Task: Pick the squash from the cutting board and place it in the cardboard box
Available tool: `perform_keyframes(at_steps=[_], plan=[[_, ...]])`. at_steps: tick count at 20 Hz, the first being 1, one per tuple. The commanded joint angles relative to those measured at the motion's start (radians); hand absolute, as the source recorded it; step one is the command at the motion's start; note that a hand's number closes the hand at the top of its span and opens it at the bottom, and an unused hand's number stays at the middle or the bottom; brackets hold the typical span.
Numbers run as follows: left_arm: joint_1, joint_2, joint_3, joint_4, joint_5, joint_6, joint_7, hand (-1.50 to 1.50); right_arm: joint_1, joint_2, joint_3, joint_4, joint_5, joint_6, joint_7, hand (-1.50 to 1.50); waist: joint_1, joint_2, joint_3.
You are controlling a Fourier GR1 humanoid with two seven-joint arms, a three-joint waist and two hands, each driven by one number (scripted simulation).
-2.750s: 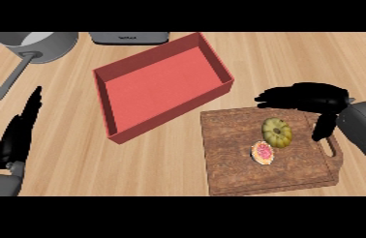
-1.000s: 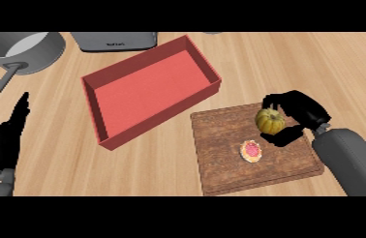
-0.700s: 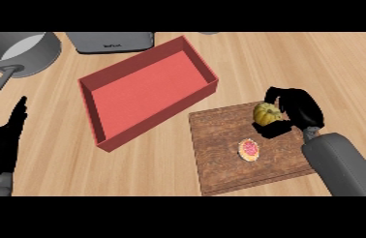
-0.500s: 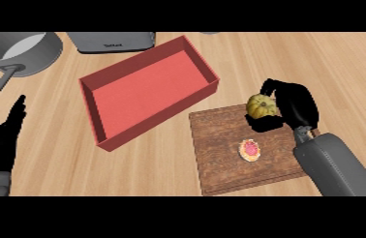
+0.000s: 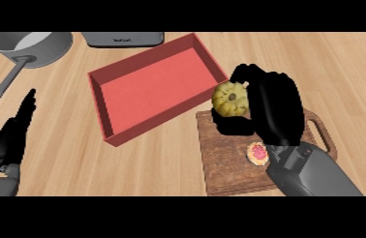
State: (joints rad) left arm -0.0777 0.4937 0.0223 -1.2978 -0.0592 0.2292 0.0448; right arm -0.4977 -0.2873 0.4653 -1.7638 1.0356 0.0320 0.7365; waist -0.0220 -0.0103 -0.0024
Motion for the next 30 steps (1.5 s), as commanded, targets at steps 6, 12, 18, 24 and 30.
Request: perform_keyframes(at_steps=[6,12,18,24,30], plan=[[-0.049,-0.027,-0.008,-0.034,-0.029,-0.011,0.053,0.0,-0.248,0.28,-0.075,0.148,0.002,0.008,0.104,1.5,0.034,0.011,0.002],[-0.056,-0.033,-0.014,-0.016,-0.053,-0.021,0.025,0.0,-0.535,0.286,-0.201,0.491,-0.124,-0.13,0.1,1.5,0.058,0.017,0.002],[-0.085,-0.01,0.018,0.021,-0.029,-0.076,0.012,0.0,-0.674,0.287,-0.18,0.784,-0.281,-0.315,0.056,1.5,0.067,0.022,0.001],[-0.07,-0.047,-0.007,-0.006,-0.056,-0.057,0.009,0.0,-0.76,0.287,-0.227,1.1,-0.352,-0.447,-0.113,1.5,0.089,0.029,0.001],[-0.084,-0.054,-0.031,-0.058,-0.077,-0.056,0.05,0.0,-0.827,0.287,-0.238,1.313,-0.373,-0.54,-0.096,1.5,0.118,0.036,0.001]])
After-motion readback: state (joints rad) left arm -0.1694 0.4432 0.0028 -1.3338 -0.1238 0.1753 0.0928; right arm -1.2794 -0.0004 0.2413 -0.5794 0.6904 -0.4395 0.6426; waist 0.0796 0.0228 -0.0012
